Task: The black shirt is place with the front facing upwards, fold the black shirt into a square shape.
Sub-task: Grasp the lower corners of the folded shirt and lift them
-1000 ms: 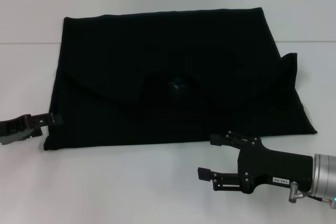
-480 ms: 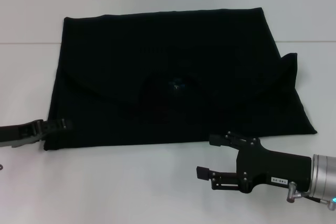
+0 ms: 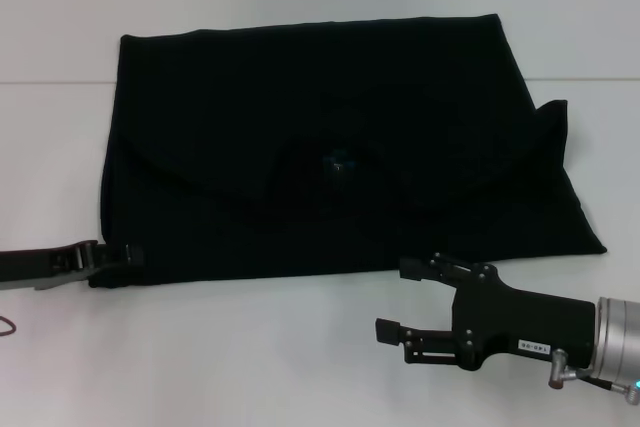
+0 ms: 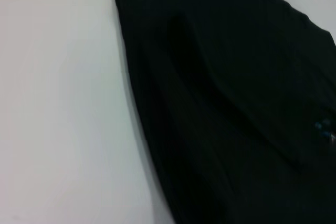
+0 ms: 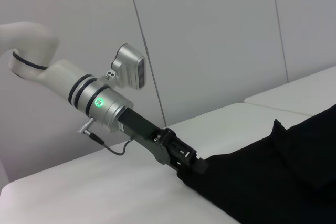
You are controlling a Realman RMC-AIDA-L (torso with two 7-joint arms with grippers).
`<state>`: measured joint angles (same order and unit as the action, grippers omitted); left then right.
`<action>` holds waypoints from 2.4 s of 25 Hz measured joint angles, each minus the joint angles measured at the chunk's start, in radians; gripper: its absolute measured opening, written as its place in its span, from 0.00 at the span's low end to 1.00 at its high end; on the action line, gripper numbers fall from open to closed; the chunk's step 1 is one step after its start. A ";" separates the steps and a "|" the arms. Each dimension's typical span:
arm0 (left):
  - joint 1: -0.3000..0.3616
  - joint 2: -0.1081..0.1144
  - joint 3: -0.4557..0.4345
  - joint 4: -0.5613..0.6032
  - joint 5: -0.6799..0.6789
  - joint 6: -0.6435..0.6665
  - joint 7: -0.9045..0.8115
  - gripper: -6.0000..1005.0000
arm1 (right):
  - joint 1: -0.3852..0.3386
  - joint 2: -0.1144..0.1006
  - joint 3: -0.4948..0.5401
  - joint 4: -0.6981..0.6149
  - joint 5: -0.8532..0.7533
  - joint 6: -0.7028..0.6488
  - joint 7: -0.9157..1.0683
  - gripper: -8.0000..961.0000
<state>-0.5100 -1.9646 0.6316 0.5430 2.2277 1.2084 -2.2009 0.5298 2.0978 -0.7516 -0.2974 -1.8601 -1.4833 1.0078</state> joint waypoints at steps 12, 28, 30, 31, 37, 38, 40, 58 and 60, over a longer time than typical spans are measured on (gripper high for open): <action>0.002 0.004 0.002 0.003 0.002 0.017 0.002 0.23 | -0.015 -0.003 0.032 0.000 0.003 -0.014 0.000 0.93; 0.000 0.009 -0.005 0.002 -0.006 0.041 0.003 0.06 | -0.067 -0.130 0.110 -0.516 -0.218 0.048 1.103 0.90; 0.000 0.009 -0.006 0.002 -0.006 0.049 0.003 0.06 | -0.028 -0.181 0.114 -0.528 -0.320 0.049 1.293 0.90; 0.000 0.009 -0.005 0.002 -0.006 0.055 0.004 0.07 | -0.006 -0.200 0.116 -0.527 -0.366 0.042 1.357 0.89; 0.002 0.009 -0.006 0.003 -0.006 0.073 0.013 0.07 | 0.125 -0.209 0.131 -0.549 -0.686 0.066 1.479 0.88; 0.002 0.009 -0.007 0.004 -0.007 0.079 0.015 0.07 | 0.146 -0.202 0.127 -0.536 -0.726 0.088 1.480 0.88; 0.001 0.009 -0.008 0.005 -0.008 0.086 0.016 0.07 | 0.184 -0.189 0.115 -0.497 -0.772 0.128 1.476 0.87; -0.001 0.002 -0.010 0.006 -0.008 0.099 0.025 0.08 | 0.265 -0.118 -0.023 -0.347 -0.792 0.338 1.446 0.84; -0.001 0.002 -0.011 0.006 -0.008 0.099 0.026 0.09 | 0.270 -0.116 -0.028 -0.331 -0.795 0.354 1.444 0.83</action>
<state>-0.5108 -1.9621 0.6211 0.5492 2.2196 1.3077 -2.1752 0.7994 1.9819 -0.7795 -0.6288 -2.6556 -1.1292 2.4516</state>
